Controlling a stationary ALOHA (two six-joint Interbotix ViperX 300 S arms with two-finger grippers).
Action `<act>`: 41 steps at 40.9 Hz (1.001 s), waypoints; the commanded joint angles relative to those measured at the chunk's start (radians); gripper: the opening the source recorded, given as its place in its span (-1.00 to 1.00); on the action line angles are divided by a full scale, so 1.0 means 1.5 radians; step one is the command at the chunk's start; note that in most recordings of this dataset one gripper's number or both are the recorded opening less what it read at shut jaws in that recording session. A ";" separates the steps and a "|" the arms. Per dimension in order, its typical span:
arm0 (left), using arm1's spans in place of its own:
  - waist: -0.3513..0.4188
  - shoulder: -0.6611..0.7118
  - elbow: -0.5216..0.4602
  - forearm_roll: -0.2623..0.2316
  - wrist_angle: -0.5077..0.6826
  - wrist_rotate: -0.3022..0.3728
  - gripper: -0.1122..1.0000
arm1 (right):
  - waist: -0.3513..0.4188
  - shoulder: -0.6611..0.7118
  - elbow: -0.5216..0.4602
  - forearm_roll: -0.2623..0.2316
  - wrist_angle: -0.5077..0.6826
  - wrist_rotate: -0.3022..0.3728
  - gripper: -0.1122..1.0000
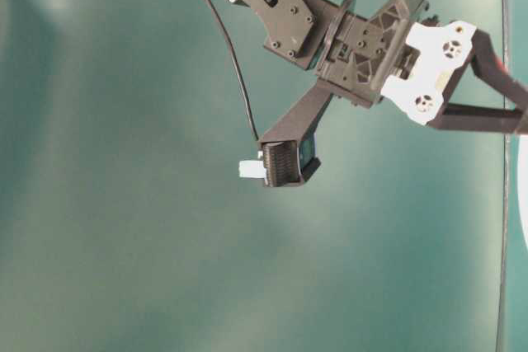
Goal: Scoop the yellow hexagonal prism block from the bowl with a spoon using the right arm.
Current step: 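Lower the spoon into the bowl and scoop under the yellow block, then raise the spoon holding the yellow block above the bowl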
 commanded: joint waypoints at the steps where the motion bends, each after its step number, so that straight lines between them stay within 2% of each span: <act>1: 0.001 0.005 -0.015 0.002 -0.003 0.000 -0.81 | 0.002 -0.009 -0.014 -0.001 -0.020 -0.001 -0.39; 23: 0.001 0.004 -0.015 0.002 -0.003 0.000 -0.81 | 0.010 -0.022 -0.004 0.002 -0.081 0.000 -0.39; 34: 0.001 0.005 -0.015 0.002 -0.003 0.000 -0.81 | 0.013 -0.061 0.026 0.004 -0.120 0.001 -0.39; 41: 0.001 0.005 -0.015 0.002 -0.004 -0.001 -0.81 | 0.014 -0.100 0.058 0.011 -0.171 0.001 -0.39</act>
